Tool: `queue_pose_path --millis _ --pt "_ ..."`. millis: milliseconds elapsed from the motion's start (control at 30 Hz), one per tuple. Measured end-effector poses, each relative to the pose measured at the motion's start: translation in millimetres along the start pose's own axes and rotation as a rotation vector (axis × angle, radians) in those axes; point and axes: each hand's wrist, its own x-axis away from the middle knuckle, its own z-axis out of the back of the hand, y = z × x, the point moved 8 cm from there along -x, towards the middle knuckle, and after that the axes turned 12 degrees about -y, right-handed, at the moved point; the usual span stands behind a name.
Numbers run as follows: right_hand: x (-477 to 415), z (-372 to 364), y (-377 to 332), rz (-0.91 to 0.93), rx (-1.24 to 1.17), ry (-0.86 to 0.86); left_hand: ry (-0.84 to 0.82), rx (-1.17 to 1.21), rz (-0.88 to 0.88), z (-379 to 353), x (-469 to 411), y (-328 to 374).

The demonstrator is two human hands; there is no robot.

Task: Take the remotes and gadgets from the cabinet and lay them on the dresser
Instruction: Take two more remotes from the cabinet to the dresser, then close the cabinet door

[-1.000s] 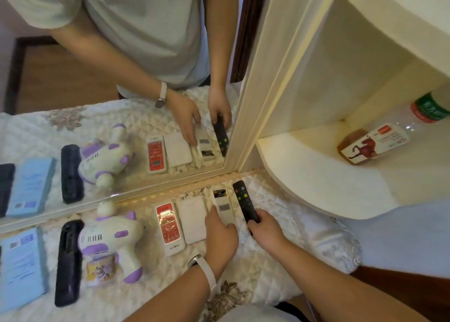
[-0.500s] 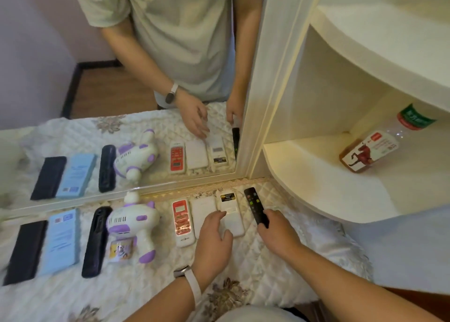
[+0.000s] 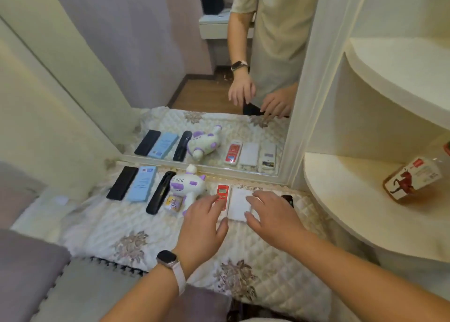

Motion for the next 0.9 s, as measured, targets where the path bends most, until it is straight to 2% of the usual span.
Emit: queue_pose_path --millis 167,400,667,900 --pt "-3 -1 -56 0.278 0.089 0.022 0.061 -0.132 0.121 26 58 -16" --pt "12 0 -145 0.535 0.108 0.019 0.087 -0.203 0.364 59 147 -42" --pt "46 8 -258 0.722 0.172 0.07 0.234 -0.244 0.503 100 250 -66" --pt "85 -14 -400 0.835 0.211 0.066 0.324 -0.245 0.645 140 388 -111"
